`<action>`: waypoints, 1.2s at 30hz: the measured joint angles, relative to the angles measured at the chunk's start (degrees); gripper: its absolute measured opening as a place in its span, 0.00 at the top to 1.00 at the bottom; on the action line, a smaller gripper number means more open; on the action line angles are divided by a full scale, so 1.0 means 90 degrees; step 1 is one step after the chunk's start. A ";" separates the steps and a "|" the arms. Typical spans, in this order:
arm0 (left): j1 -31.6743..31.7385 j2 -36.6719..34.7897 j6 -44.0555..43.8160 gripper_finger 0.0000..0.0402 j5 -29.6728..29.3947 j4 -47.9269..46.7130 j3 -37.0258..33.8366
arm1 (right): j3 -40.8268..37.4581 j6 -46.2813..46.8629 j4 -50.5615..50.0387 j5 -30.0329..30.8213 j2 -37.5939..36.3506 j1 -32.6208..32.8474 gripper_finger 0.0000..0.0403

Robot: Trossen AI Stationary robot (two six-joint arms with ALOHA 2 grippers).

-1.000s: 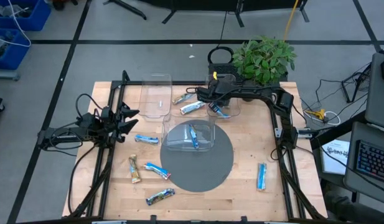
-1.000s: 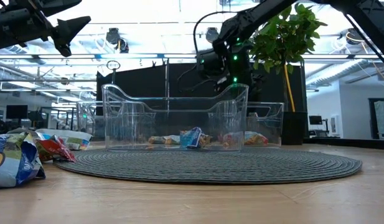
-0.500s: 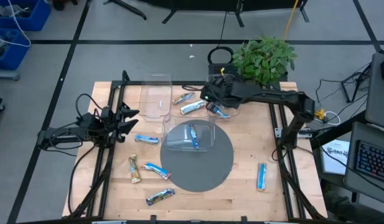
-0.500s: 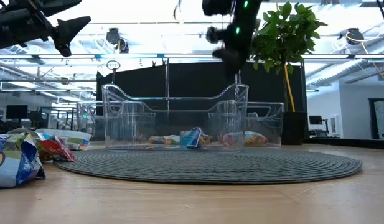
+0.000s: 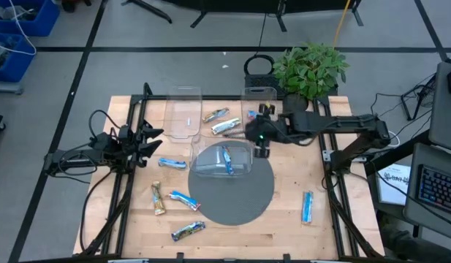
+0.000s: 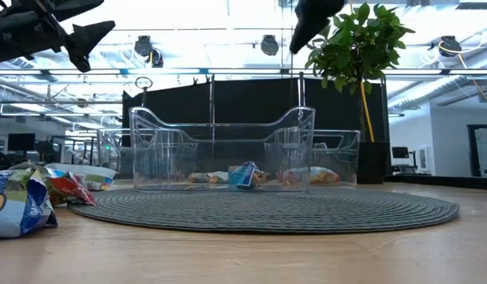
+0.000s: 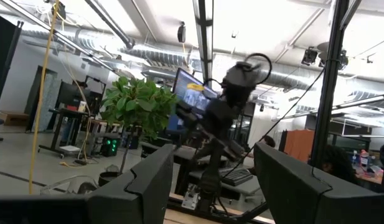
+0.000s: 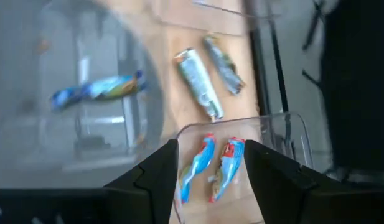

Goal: Pick and place Granola Bars by type
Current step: Put the yellow granola bar into the top left transparent bin

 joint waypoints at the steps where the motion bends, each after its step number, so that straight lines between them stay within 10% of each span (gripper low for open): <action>1: -0.0001 -0.0002 0.0000 0.44 0.0000 0.0000 0.0000 | 0.0000 -0.0195 -0.0144 -0.0008 -0.0058 0.0119 0.56; 21: -0.0001 0.0000 0.0000 0.44 0.0000 0.0000 0.0000 | 0.0000 -0.2177 -0.2445 -0.1294 -0.0884 0.3026 0.54; 36: 0.0001 0.0000 0.0000 0.44 0.0000 0.0000 -0.0002 | -0.0470 -0.1820 -0.2737 -0.1631 -0.0894 0.4659 0.53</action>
